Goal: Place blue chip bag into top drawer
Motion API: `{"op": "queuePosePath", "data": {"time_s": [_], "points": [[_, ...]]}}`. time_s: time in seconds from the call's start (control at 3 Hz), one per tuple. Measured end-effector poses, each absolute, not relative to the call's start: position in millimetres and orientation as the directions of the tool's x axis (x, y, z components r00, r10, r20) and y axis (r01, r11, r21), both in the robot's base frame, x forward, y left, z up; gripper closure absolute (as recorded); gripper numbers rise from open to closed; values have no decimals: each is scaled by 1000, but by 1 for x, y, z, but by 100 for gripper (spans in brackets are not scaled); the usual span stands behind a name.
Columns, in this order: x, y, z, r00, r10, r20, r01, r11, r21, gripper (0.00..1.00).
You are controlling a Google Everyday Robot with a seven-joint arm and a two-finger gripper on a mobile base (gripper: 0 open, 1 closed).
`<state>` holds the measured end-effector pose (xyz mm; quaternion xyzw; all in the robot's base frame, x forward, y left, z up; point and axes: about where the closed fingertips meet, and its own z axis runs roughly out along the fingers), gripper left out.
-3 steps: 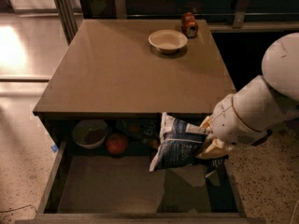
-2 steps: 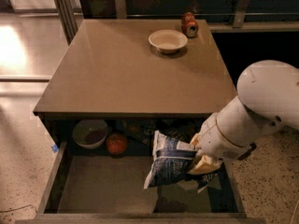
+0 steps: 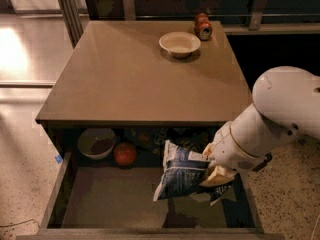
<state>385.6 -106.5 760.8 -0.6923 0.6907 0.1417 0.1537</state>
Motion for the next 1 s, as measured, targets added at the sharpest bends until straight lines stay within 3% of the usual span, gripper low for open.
{"op": "queuePosePath", "data": {"time_s": [1.0], "points": [[415, -95, 709, -47, -884, -465, -997, 14, 76, 100]]}}
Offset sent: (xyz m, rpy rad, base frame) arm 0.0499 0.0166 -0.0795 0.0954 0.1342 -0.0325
